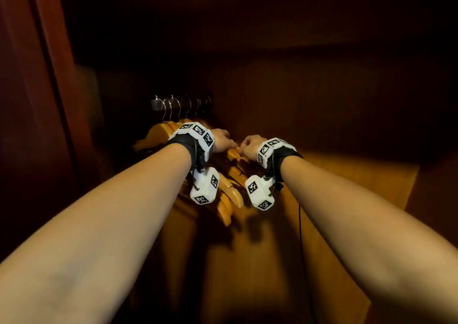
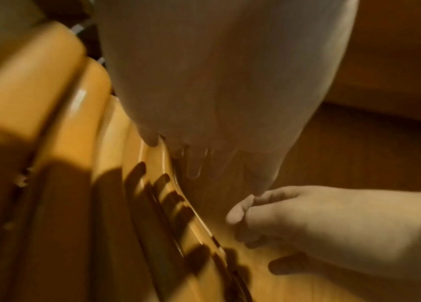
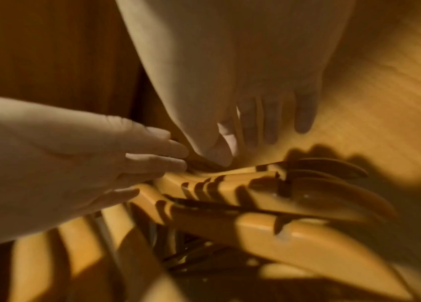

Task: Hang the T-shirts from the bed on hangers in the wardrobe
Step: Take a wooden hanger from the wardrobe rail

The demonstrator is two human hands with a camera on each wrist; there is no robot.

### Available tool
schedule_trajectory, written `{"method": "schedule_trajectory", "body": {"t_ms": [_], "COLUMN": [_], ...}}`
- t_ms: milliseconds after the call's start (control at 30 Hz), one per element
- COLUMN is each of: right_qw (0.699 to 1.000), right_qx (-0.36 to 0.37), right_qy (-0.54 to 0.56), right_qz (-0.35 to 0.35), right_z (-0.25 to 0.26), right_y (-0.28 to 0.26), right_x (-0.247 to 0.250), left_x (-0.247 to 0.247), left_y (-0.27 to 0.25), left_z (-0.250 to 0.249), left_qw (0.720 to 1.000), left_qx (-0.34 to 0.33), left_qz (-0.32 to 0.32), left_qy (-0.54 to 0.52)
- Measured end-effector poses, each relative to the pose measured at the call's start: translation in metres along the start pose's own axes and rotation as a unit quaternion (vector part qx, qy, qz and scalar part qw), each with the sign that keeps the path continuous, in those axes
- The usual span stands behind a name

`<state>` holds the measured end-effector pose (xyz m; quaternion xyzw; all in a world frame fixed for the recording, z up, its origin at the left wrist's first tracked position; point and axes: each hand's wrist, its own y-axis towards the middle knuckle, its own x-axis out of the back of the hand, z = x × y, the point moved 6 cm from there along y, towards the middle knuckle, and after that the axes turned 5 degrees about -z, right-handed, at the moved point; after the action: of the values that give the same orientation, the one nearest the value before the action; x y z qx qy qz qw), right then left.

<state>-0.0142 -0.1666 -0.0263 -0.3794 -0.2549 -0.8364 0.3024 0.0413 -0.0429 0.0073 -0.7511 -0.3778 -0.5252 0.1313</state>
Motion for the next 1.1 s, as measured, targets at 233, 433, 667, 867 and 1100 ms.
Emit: {"method": "schedule_trajectory", "body": {"t_ms": [233,433,667,867,1100], "right_qw": [1.000,0.997,0.996,0.996,0.994], "right_qx": [-0.021,-0.024,0.011,0.032,0.043], "right_qy": [-0.014,-0.061,-0.058,-0.027,-0.048], "right_qz": [0.015,0.038,0.063,0.080,0.091], "right_z": [-0.025,-0.039,-0.038,-0.037,-0.035], "right_y": [0.026,0.039,0.054,0.065,0.066], "right_x": [0.000,-0.004,-0.018,-0.031,-0.037], "left_x": [-0.021,-0.035,-0.039,-0.039,-0.056], "left_y": [0.025,0.041,0.058,0.078,0.085], "left_z": [-0.017,-0.019,-0.007,0.011,0.021], "left_qw": [0.998,0.994,0.992,0.990,0.963], "left_qx": [0.015,0.017,0.050,0.039,0.024], "left_qz": [0.063,0.062,0.051,0.007,0.065], "left_qy": [0.004,0.089,0.101,0.134,0.261]}}
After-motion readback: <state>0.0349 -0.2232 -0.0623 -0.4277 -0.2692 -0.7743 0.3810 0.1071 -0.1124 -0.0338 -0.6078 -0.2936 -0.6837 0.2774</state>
